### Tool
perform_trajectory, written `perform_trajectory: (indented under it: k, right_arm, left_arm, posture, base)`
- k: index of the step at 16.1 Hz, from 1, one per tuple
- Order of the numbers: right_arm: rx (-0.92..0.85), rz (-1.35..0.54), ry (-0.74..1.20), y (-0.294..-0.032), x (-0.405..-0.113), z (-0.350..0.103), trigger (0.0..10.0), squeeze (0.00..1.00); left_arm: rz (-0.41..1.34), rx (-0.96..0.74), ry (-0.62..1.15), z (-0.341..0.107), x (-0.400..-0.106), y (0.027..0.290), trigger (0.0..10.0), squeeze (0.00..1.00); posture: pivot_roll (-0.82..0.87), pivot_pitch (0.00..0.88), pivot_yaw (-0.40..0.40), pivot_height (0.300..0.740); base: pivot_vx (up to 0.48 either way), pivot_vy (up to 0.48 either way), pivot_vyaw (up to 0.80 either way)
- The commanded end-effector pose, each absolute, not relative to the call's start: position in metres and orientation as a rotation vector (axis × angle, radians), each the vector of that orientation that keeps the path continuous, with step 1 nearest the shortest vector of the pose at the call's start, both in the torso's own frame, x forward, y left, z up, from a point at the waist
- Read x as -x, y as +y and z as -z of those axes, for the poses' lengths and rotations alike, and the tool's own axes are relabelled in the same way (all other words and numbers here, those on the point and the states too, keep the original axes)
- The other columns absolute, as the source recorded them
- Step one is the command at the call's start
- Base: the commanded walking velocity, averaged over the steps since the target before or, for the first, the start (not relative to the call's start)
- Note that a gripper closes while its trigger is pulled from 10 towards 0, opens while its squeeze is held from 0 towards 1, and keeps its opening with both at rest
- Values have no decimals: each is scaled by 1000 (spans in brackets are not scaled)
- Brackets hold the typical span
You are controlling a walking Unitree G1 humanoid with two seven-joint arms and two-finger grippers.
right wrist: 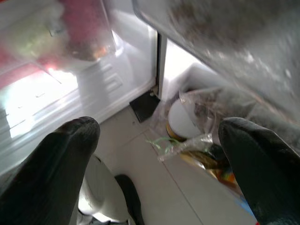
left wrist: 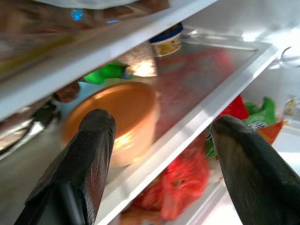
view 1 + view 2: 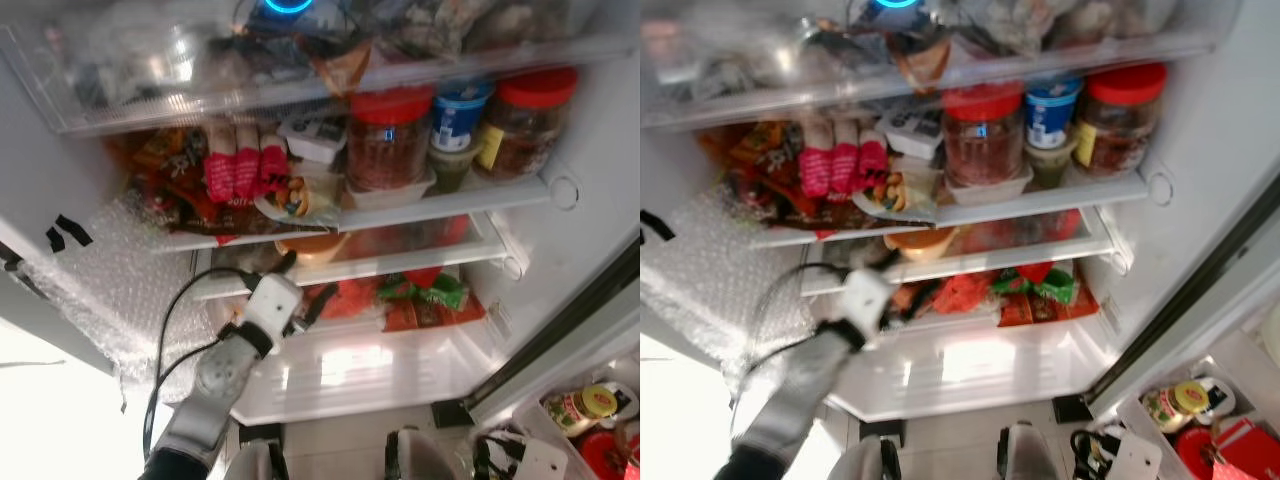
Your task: Restocking fridge
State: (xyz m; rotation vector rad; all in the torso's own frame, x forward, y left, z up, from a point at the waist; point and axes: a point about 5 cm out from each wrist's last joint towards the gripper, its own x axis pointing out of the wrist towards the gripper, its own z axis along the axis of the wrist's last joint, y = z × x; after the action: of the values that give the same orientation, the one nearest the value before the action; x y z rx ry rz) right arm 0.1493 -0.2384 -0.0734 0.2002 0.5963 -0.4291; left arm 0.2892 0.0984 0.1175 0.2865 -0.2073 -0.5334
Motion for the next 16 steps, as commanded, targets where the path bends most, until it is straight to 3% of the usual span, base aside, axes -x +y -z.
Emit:
perform_trajectory:
  k: [1,4,7,14,16]
  right_arm:
    - [-210,420,645,-232,-141,80,10000,0]
    - [-209,411,657,-232,-143,80,10000,0]
    - [-199,399,671,-234,-143,80,10000,0]
    - [-193,382,694,-233,-145,81,10000,0]
    - [-192,381,699,-233,-144,81,10000,0]
  left_arm:
    - [517,-302,-179,-115,-286,106,10000,0]
    - [445,-240,-120,-111,-272,126,10000,0]
    - [292,-147,-110,-116,-276,140,10000,0]
    - [318,-150,-95,-117,-273,137,10000,0]
    - [257,-105,-52,-112,-274,146,10000,0]
  posture:
    - [-64,139,84,649]
    - [-57,146,77,649]
    - [-52,146,51,649]
    - [-47,120,56,649]
    - [-49,116,59,649]
  base:
    - [0,0,0]
    - [0,0,0]
    - [-106,0,0]
    - [-330,0,0]
    - [-139,0,0]
